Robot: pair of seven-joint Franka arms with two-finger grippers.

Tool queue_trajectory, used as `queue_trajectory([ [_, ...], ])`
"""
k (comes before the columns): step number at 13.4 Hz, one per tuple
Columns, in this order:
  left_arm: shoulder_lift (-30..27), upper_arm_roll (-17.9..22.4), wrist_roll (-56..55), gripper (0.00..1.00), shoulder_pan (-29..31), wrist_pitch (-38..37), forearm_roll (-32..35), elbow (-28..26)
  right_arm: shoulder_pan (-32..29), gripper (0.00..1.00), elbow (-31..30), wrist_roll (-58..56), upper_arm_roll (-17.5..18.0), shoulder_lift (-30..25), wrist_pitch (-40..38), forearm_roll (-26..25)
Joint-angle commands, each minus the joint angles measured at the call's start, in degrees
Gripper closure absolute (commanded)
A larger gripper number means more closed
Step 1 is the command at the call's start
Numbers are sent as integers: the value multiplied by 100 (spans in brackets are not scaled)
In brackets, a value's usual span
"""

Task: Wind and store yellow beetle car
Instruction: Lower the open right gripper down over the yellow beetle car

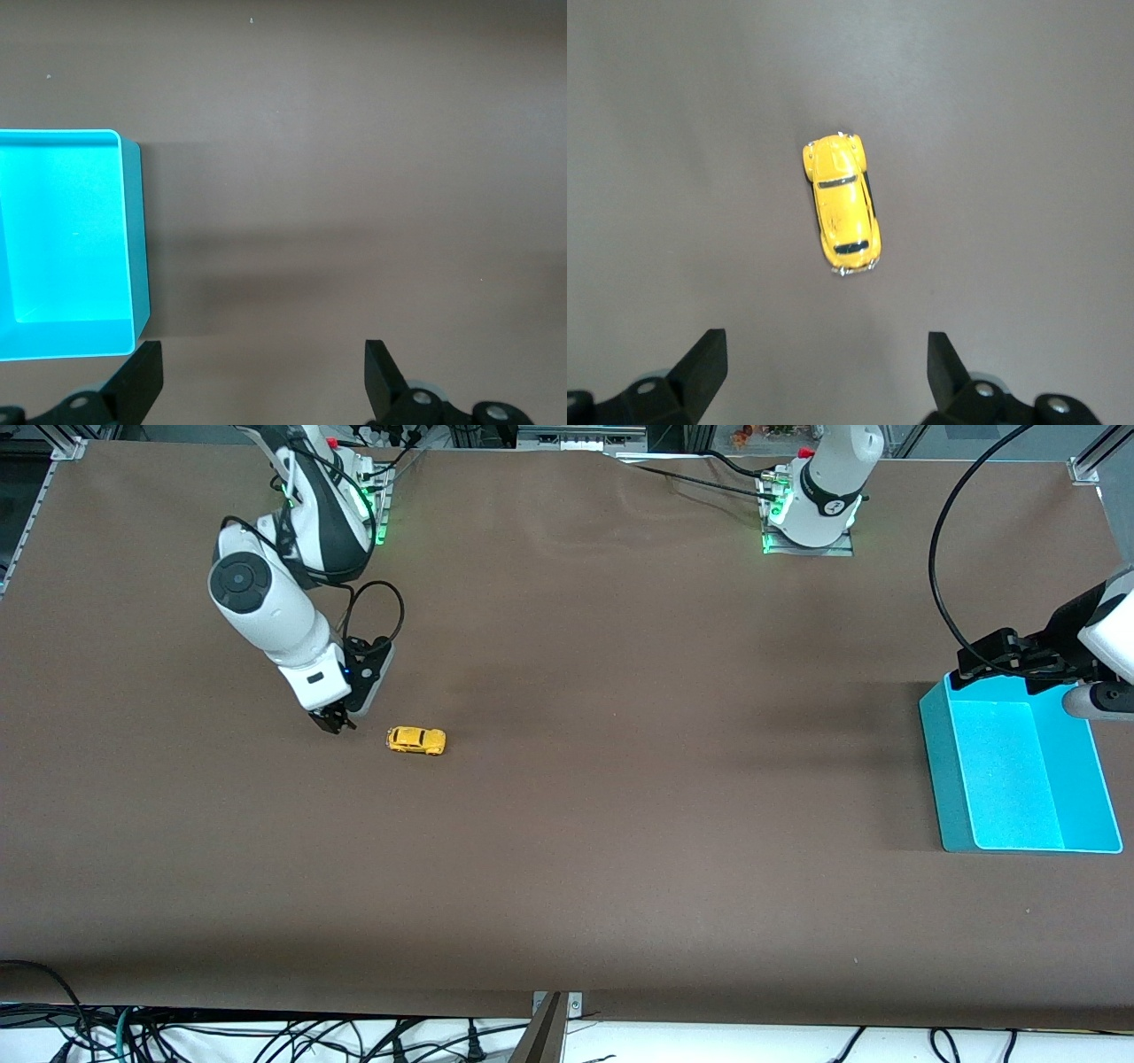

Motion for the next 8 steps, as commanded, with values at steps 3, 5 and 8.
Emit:
queue_trajectory([
  [3,-16,1,9,0,-3,38,68,-3,1,0,79,-699,73,785,921,-3],
  [5,-16,1,9,0,-3,38,77,-11,62,1,306,-690,91,996,992,-3],
  [8,-7,1,9,0,33,47,50,-11,133,1,554,-708,91,1295,992,-3],
])
